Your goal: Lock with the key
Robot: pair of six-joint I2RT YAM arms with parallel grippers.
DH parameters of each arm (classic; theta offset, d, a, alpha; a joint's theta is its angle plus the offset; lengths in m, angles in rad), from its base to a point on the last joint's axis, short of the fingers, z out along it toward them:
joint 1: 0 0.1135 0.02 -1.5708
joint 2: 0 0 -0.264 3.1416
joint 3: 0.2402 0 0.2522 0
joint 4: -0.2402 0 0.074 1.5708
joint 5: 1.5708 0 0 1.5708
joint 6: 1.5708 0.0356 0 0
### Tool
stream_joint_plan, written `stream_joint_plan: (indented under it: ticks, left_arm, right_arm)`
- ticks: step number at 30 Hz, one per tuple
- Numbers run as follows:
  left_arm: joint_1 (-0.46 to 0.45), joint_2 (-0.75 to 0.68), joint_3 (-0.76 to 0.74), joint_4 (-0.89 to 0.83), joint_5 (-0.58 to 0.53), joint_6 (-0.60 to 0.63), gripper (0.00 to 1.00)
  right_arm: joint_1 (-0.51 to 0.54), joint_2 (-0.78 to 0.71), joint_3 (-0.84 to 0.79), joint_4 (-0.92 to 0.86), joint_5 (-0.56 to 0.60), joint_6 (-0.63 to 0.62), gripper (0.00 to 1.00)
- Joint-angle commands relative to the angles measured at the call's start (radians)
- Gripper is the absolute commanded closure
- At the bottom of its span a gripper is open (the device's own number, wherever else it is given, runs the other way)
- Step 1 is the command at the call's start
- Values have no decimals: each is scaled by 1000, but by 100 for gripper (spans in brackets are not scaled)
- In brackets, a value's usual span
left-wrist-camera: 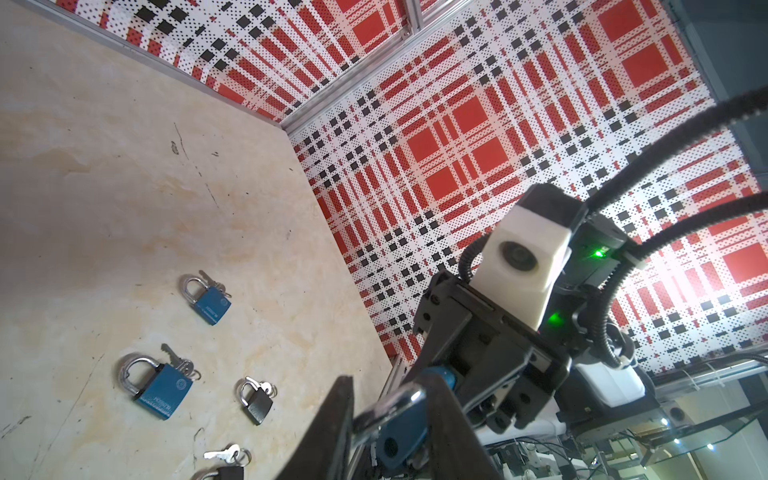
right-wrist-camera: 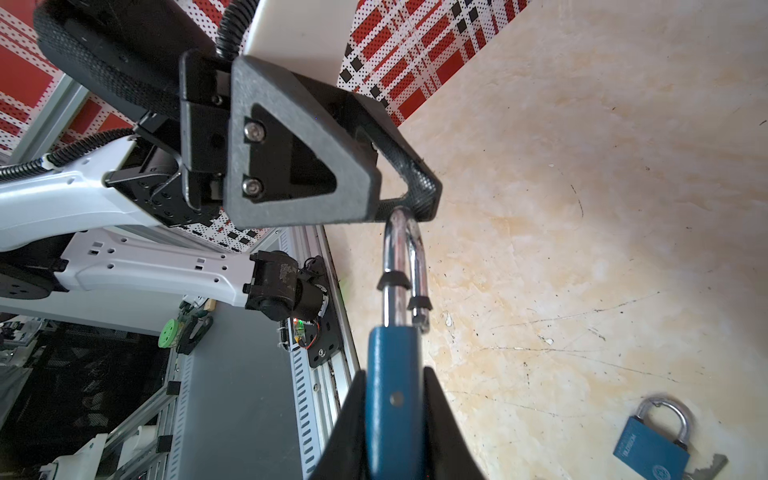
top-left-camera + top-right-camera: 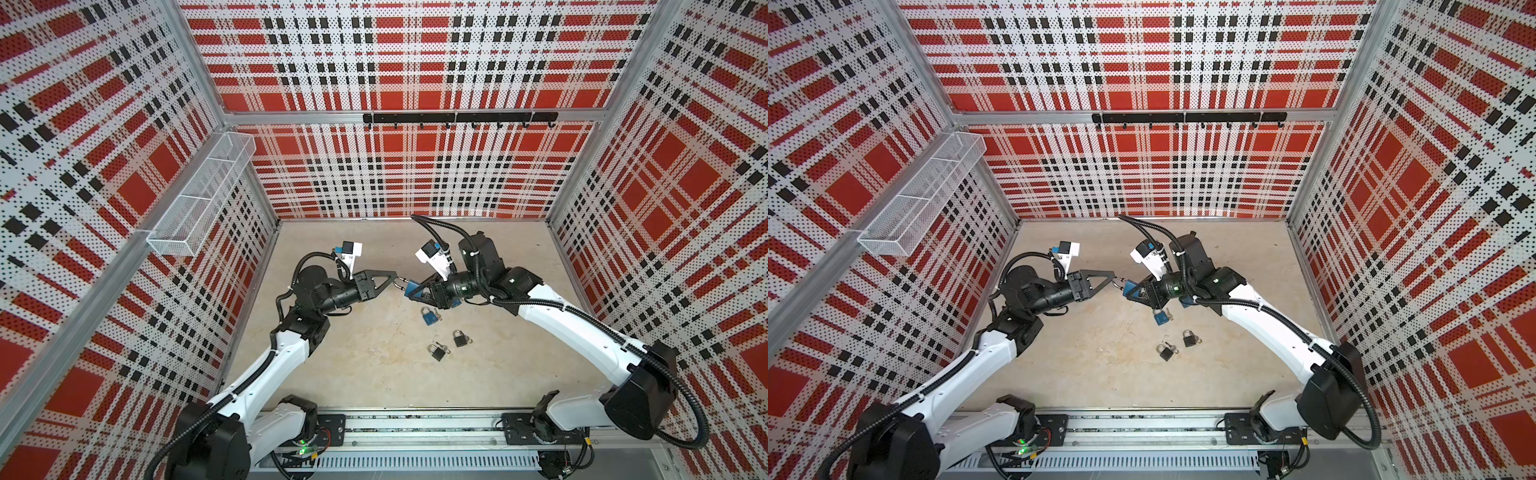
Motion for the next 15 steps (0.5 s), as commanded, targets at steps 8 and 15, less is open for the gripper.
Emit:
stream_joint_plan:
  ticks: [8, 15]
  left_arm:
    - [-3, 11, -14, 109, 42, -49, 71]
    - [-7, 17, -17, 122, 52, -59, 75]
  right_arm:
    - [-11, -4, 33, 121, -66, 39, 100]
    - [-18, -1, 32, 134, -73, 51, 100]
